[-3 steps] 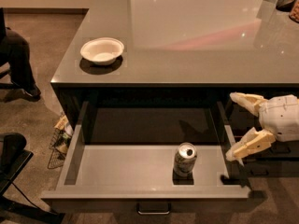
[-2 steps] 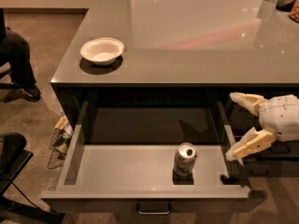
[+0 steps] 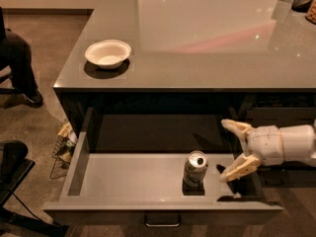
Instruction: Pick 7up can from top drawer and place on counter
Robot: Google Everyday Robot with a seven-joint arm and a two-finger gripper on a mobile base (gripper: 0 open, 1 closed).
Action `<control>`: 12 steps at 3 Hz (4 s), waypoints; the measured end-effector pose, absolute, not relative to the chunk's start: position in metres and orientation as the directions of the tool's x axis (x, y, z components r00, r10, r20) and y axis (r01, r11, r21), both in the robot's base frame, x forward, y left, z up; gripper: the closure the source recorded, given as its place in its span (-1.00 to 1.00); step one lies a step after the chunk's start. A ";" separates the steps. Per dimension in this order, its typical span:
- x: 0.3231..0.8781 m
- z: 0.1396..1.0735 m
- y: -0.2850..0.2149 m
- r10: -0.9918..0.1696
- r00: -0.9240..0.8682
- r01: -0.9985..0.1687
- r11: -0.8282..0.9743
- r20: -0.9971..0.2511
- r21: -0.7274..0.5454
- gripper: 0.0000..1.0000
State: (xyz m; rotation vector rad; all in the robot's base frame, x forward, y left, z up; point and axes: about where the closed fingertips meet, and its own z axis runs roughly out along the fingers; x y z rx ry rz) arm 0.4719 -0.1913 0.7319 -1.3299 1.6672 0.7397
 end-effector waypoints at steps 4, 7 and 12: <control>0.464 0.671 -0.119 -0.407 -0.118 -0.980 0.192 -0.906 0.042 0.13; 0.484 0.778 -0.104 -0.405 -0.167 -0.970 0.230 -0.899 0.076 1.00; 0.721 0.970 -0.076 -0.373 -0.323 -0.731 0.682 -0.870 -0.020 1.00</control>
Offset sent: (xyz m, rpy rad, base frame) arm 0.0065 0.0297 -0.0775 0.0730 0.0487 0.0548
